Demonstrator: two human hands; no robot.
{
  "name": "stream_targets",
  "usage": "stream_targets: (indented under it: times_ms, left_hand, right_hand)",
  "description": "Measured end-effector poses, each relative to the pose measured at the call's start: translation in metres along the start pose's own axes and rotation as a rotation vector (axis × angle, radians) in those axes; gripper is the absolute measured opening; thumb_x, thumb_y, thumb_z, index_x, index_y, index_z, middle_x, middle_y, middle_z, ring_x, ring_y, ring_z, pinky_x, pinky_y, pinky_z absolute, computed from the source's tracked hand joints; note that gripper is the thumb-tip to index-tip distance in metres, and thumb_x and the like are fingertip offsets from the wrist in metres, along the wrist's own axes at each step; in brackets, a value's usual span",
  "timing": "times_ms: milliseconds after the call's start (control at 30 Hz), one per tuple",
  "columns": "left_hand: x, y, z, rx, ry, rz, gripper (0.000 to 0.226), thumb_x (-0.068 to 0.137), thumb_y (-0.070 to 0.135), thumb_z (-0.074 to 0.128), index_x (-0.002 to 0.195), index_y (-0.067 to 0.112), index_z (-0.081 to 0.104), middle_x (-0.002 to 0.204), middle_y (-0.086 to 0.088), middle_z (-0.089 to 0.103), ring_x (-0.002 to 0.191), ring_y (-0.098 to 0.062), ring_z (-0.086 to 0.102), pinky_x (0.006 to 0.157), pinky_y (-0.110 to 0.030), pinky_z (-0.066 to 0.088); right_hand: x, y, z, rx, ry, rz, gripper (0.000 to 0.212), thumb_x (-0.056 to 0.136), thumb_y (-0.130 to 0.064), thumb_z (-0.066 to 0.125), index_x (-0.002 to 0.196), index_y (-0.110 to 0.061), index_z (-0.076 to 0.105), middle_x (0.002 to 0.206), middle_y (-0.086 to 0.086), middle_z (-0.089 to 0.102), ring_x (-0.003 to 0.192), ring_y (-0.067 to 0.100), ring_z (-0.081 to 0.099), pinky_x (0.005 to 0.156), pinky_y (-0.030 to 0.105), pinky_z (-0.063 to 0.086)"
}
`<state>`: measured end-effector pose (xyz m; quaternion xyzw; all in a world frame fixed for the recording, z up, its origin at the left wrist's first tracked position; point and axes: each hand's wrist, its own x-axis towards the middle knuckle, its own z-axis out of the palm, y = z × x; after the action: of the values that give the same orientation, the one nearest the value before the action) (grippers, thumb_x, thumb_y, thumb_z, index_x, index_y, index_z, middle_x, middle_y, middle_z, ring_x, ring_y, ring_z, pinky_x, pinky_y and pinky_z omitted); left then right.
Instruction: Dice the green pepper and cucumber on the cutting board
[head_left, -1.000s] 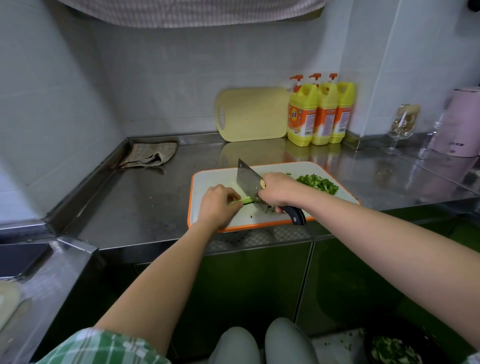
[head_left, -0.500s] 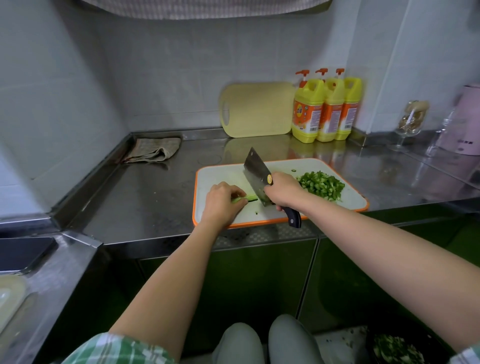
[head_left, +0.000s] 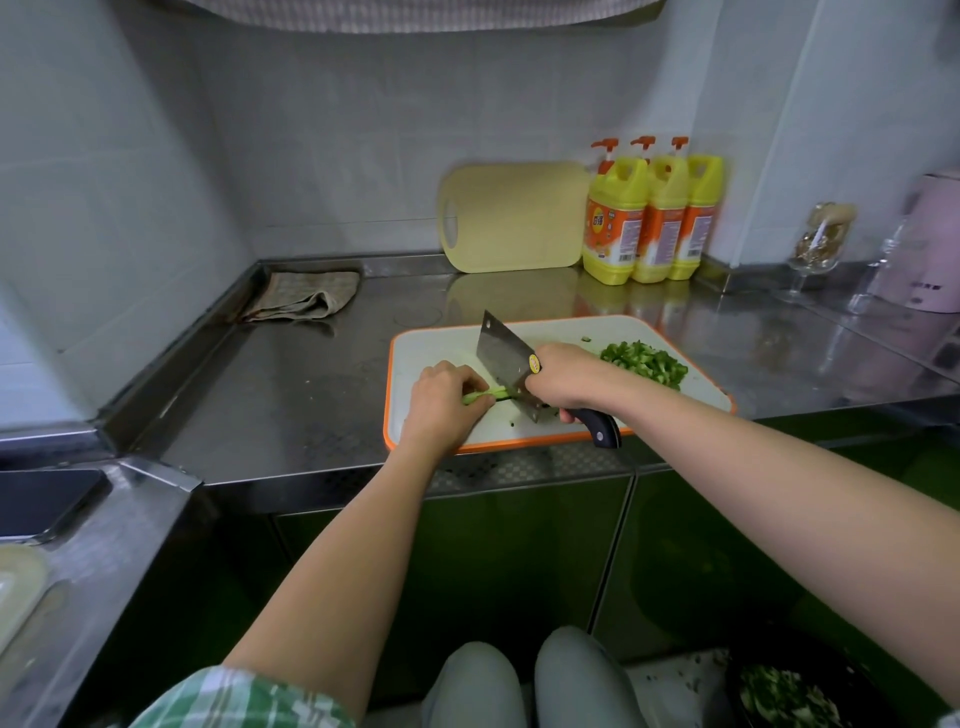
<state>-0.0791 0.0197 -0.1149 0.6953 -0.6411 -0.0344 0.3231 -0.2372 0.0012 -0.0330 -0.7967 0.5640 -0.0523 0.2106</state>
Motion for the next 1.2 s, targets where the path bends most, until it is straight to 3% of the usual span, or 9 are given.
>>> stream_targets:
  times_ms: [233,400,567,700,767,900,1067,1200]
  left_hand:
    - [-0.002,0.001,-0.001,-0.016,0.008,-0.007,0.023,0.087,0.034,0.067,0.105,0.020,0.068,0.105,-0.002,0.059,0.101,-0.020,0.048,0.088,-0.035,0.046]
    - [-0.002,0.001,-0.002,-0.031,-0.005,-0.022,0.025,0.085,0.026,0.066,0.109,0.019,0.067,0.110,-0.003,0.058,0.105,-0.020,0.048,0.091,-0.033,0.045]
    - [-0.001,0.000,-0.002,-0.023,-0.020,-0.029,0.022,0.086,0.025,0.064,0.107,0.019,0.069,0.109,-0.003,0.058,0.104,-0.020,0.048,0.090,-0.034,0.046]
    - [-0.001,0.001,-0.002,-0.026,-0.014,-0.024,0.021,0.086,0.024,0.064,0.105,0.018,0.070,0.108,-0.004,0.059,0.103,-0.021,0.049,0.088,-0.033,0.046]
    - [-0.002,0.001,-0.002,-0.025,-0.011,-0.023,0.021,0.086,0.025,0.065,0.105,0.018,0.070,0.108,-0.004,0.059,0.103,-0.020,0.049,0.087,-0.032,0.045]
    - [-0.002,0.000,-0.002,-0.031,-0.007,-0.022,0.020,0.087,0.026,0.065,0.106,0.020,0.069,0.109,-0.003,0.059,0.103,-0.019,0.048,0.088,-0.033,0.046]
    - [-0.001,0.000,-0.003,-0.034,-0.010,-0.022,0.019,0.088,0.027,0.066,0.105,0.021,0.069,0.108,-0.003,0.059,0.104,-0.019,0.048,0.088,-0.032,0.045]
    - [-0.001,0.001,-0.003,-0.035,-0.006,-0.027,0.018,0.088,0.027,0.065,0.104,0.020,0.070,0.108,-0.003,0.059,0.103,-0.019,0.047,0.087,-0.031,0.044]
  right_hand:
    - [0.008,-0.002,0.015,-0.004,0.101,0.000,0.015,0.094,-0.008,0.040,0.104,-0.002,0.050,0.072,0.014,0.060,0.043,0.020,0.057,0.044,0.024,0.044]
    - [0.009,0.011,0.011,0.143,0.184,-0.039,0.016,0.096,-0.012,0.038,0.104,-0.003,0.050,0.081,0.012,0.058,0.046,0.023,0.059,0.043,0.026,0.044]
    - [0.000,0.002,-0.003,0.058,0.049,-0.031,0.019,0.094,-0.009,0.038,0.106,-0.002,0.051,0.070,0.015,0.059,0.043,0.020,0.057,0.043,0.024,0.042]
    - [-0.006,-0.007,-0.001,-0.008,-0.012,-0.011,0.014,0.093,-0.004,0.036,0.094,0.000,0.049,0.057,0.013,0.053,0.037,0.017,0.050,0.040,0.019,0.037]
    - [-0.004,-0.009,0.003,-0.015,0.001,-0.012,0.013,0.093,-0.004,0.036,0.091,-0.002,0.048,0.059,0.012,0.053,0.037,0.017,0.050,0.040,0.019,0.037]
    - [0.004,-0.003,0.017,0.039,0.089,0.000,0.015,0.094,-0.007,0.039,0.105,-0.004,0.048,0.076,0.014,0.060,0.044,0.021,0.058,0.044,0.024,0.045]
    - [0.005,0.009,0.019,0.152,0.208,-0.041,0.014,0.097,-0.013,0.038,0.103,-0.005,0.048,0.083,0.013,0.059,0.044,0.023,0.059,0.045,0.026,0.045]
    - [-0.003,0.003,0.006,0.089,0.110,-0.064,0.018,0.094,-0.011,0.039,0.105,-0.004,0.051,0.072,0.013,0.060,0.043,0.021,0.058,0.045,0.024,0.042]
